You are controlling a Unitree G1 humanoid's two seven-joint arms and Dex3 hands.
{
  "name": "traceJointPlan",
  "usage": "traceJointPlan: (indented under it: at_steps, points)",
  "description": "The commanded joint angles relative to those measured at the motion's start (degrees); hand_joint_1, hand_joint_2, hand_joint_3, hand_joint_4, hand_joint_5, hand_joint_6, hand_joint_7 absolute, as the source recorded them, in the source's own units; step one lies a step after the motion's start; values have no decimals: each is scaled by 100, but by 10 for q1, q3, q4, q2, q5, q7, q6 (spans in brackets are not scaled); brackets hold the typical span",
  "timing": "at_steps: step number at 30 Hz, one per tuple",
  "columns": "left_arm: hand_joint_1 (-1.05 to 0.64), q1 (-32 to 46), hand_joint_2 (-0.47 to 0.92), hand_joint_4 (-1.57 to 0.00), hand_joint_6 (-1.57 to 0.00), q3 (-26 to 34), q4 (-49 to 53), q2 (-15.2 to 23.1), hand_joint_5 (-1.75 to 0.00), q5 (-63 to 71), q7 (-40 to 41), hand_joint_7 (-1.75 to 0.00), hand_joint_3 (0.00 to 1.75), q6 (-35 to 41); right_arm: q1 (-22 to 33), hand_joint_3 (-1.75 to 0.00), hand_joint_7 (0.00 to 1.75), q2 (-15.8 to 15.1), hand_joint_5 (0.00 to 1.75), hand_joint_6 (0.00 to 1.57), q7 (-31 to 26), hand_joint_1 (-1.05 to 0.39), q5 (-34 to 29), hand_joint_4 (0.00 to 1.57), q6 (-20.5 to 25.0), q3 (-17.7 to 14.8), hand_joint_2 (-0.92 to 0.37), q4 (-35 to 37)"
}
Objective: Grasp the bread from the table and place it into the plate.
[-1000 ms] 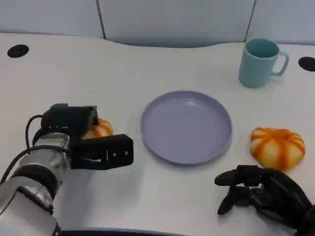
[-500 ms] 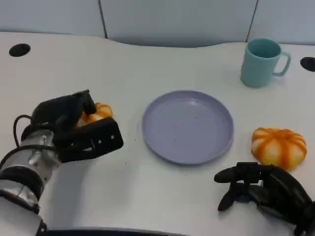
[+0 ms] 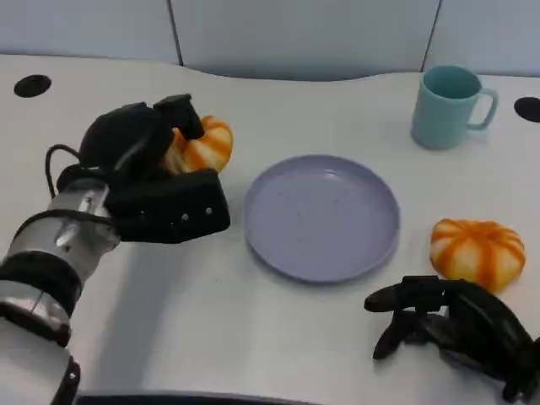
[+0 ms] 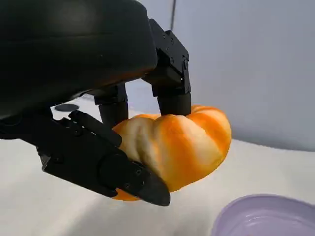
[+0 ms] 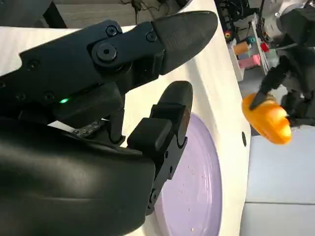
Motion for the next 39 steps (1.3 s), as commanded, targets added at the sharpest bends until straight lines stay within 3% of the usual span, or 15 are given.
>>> traceJointPlan:
  at_steps: [1,8,22,30,34,37,39]
  points:
    - [-16,-21,90,-76,-60,-13,-11,-13,-175,11,11,-175,11,-27,15,-6,36,-4,109,91,-3,-45,1,71,51,3,-92,-10]
    - [-18,-49,92,-79,-60,-33,-1,-45,-175,20,-23,-175,16,-47,15,-7,37,-6,110,89,-6,-47,-6,70,48,9,-92,-11]
    - [-20,-87,81,-86,-65,-74,43,-124,-175,47,-36,-175,15,-43,11,-8,39,-6,110,87,-7,-46,-9,69,44,16,-92,-3]
    - [-23,-86,83,-81,-61,-85,60,-144,-175,50,-64,-175,16,-25,22,-11,42,-11,112,86,-14,-49,-15,68,64,28,-92,-46]
    - [-24,-86,83,-79,-60,-89,62,-147,-175,51,-71,-175,16,-16,25,-11,43,-10,112,85,-24,-51,-23,68,44,30,-92,-38]
    - [-28,-87,81,-78,-67,-93,65,-147,-175,53,-79,-150,10,-16,24,-12,44,-6,112,85,-16,-49,-16,68,44,28,-92,-39]
    - [-31,-88,83,-76,-60,-97,67,-148,-175,57,-85,-162,7,-11,22,-12,44,-5,112,83,-11,-46,-10,66,42,24,-92,-28]
